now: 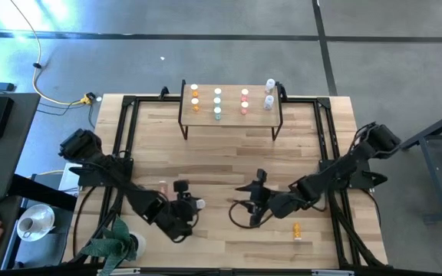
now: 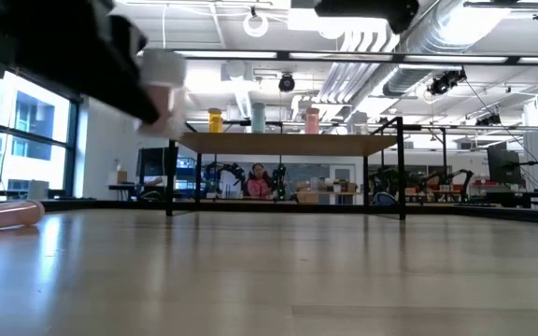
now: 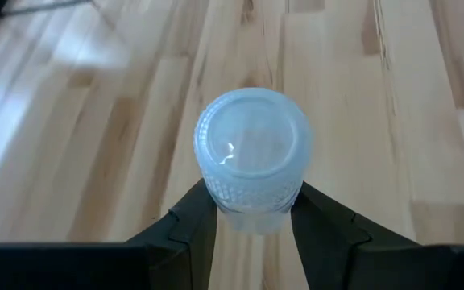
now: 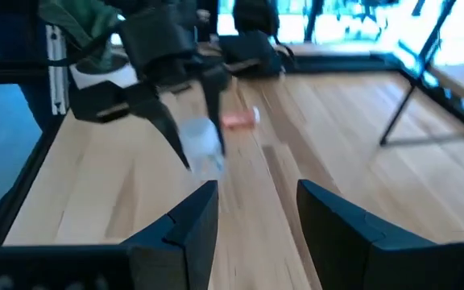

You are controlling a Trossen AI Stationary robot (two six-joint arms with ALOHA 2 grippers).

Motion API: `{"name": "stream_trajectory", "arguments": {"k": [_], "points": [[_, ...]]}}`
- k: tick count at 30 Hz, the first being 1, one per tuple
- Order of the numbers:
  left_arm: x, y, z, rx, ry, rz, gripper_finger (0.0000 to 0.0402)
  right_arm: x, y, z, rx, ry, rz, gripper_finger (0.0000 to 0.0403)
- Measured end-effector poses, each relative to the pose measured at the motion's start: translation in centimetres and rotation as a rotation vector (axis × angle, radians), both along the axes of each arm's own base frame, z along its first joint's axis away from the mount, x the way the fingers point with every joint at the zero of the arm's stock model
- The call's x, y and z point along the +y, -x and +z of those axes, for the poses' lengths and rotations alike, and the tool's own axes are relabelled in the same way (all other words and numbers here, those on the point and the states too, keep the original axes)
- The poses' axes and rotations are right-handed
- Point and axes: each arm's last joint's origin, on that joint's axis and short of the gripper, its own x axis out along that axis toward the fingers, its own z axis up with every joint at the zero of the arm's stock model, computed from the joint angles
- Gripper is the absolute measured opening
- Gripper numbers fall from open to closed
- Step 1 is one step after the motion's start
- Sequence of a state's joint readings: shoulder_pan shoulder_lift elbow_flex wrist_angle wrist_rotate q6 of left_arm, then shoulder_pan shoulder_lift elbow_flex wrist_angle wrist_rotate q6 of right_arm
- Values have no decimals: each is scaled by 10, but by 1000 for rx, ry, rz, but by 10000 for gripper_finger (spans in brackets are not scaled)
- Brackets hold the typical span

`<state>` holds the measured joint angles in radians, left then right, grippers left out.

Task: Pick and place medicine bottles onto shelf by color
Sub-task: Put the white pill bottle on the shelf

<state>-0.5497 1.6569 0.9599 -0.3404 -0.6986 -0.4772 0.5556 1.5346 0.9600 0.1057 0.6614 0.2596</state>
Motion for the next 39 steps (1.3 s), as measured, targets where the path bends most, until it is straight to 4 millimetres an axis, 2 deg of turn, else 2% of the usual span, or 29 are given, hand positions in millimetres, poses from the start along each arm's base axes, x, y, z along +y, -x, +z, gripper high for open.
{"name": "stream_trajectory", "arguments": {"k": [6, 11, 15, 22, 29, 39], "points": [[14, -19, 16, 8, -35, -32, 127, 5, -15, -1, -96, 49, 101, 166], [21, -24, 18, 16, -15, -30, 127, 0, -23, -3, -102, 94, 149, 190], [20, -24, 15, 29, -14, -35, 127, -6, -34, -11, -108, 135, 206, 207], [18, -26, 6, 60, 17, -48, 127, -15, -55, -28, -155, 180, 308, 209], [17, -28, 6, 41, 25, -46, 127, -23, -68, -48, -144, 143, 347, 209], [15, -35, 12, -51, 17, -48, 127, -27, -71, -50, -148, 102, 354, 209]]}}
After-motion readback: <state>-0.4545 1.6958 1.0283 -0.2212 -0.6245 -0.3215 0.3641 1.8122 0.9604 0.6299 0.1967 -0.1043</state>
